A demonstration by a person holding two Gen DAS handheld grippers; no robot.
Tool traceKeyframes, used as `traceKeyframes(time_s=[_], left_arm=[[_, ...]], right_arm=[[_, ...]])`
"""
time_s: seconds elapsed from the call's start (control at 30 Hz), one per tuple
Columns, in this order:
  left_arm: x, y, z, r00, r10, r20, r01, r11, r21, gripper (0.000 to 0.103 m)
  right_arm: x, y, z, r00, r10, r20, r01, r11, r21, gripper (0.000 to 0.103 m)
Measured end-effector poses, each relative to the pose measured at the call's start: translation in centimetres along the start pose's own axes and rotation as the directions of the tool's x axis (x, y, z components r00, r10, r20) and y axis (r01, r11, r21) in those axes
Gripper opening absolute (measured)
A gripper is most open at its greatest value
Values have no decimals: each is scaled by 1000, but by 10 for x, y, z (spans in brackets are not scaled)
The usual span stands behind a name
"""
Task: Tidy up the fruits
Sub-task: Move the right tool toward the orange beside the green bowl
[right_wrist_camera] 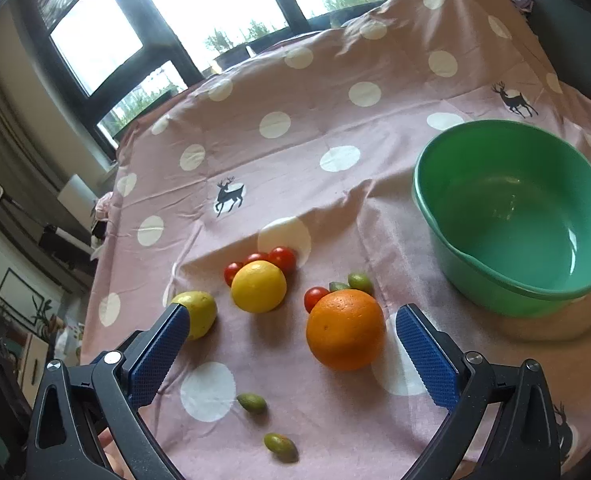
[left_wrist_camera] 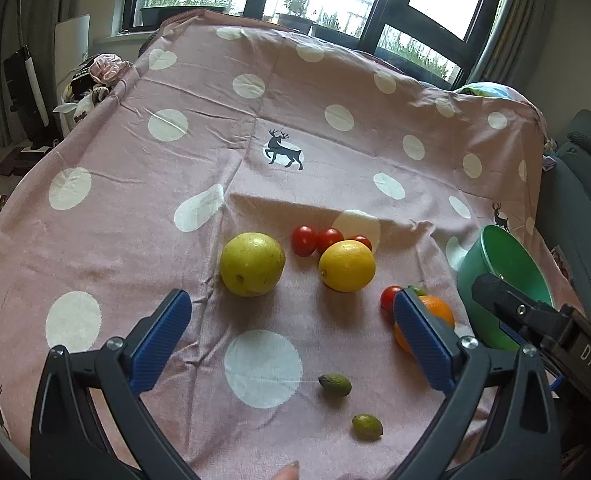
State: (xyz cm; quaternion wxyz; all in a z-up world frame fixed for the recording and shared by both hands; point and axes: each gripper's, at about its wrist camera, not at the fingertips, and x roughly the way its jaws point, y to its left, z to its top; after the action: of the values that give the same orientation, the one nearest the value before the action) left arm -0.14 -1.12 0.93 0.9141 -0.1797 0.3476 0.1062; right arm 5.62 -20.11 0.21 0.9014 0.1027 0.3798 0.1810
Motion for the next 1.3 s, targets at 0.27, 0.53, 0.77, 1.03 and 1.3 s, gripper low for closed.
traceKeyframes(time_s=[0.27,0.53,0.77,1.03,1.3], left_arm=[[0,0,-1,1000,-21,-5,21,1000,-7,100],[2,5,-2,1000,-4,-18,4,1000,-27,99],[3,7,-2,1000,7,-28,-8,999,-38,96],[4,5,-2,999,5,-37,-6,1000,-29,92],[5,3,-3,999,1,-44,-2,1000,-21,89]], right_arm=[[1,0,4,1000,-13,-2,13,1000,8,103],[3,-1,3,999,-32,1,32,999,17,103],[3,-3,2,999,-38,4,38,999,19,103],[3,-2,2,999,-46,4,46,999,16,103],[4,-1,2,998,-58,-2,58,998,9,102]])
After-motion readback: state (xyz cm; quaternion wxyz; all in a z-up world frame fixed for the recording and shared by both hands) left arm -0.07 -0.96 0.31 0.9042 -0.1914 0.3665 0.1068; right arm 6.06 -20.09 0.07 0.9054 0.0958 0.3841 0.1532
